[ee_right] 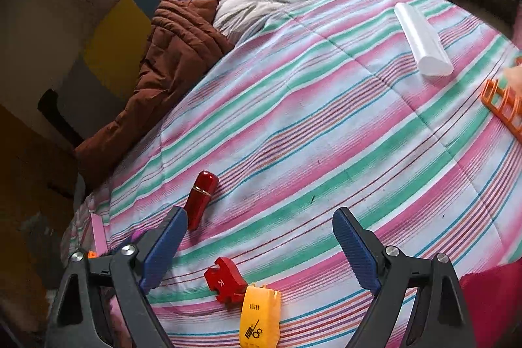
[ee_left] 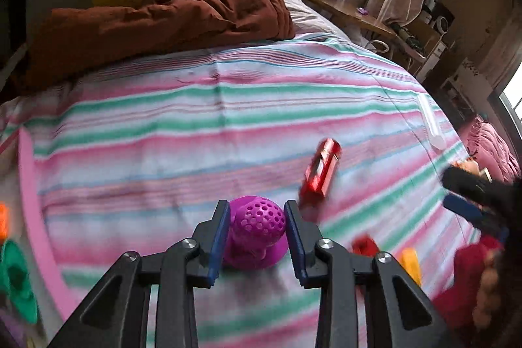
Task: Organize rigid objects
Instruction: 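Grasp the magenta dotted suction toy with the left tool while the right tool grasps the yellow gear-printed toy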
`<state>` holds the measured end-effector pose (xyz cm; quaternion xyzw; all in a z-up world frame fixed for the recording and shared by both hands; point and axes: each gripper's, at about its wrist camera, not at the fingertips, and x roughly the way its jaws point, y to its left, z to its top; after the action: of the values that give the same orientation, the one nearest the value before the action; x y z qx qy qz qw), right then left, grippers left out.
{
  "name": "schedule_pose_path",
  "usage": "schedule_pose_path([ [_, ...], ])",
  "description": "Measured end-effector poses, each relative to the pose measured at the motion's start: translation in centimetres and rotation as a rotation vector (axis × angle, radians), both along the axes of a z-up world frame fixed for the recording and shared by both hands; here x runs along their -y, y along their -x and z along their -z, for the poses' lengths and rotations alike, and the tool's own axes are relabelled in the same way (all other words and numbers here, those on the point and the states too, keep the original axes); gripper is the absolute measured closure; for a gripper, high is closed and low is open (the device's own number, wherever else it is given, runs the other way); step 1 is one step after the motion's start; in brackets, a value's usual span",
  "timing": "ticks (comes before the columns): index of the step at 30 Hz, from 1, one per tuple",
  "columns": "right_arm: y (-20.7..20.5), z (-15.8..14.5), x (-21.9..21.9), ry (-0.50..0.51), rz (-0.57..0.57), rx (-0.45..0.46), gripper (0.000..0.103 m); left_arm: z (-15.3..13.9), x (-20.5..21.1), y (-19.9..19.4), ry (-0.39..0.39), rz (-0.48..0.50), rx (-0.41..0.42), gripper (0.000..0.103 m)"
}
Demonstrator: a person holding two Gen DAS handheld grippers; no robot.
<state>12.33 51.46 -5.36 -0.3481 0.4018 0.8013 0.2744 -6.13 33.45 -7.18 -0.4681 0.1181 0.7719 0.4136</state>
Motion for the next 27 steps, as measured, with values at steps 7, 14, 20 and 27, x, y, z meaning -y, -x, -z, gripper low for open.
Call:
schedule_pose_path([
  [7, 1.8, 1.7, 1.1, 0.051, -0.105, 0.1, 0.012, -2.0, 4.1, -4.1, -0.023, 0.031, -0.044, 0.069],
  [14, 2.7, 3.0, 2.3, 0.029, -0.161, 0.195, 0.012, -2.3, 7.4, -6.3, -0.027, 0.011, -0.049, 0.069],
  [20, 3.0, 3.7, 2.5, 0.035, -0.188, 0.245, 0.018, -1.8, 9.0, -8.6, -0.011, 0.038, -0.066, 0.069],
  [27, 2.9, 3.5, 5.0, 0.022, -0.279, 0.327, 0.029, -0.8, 10.4, -10.0, 0.004, 0.06, -0.066, 0.069],
])
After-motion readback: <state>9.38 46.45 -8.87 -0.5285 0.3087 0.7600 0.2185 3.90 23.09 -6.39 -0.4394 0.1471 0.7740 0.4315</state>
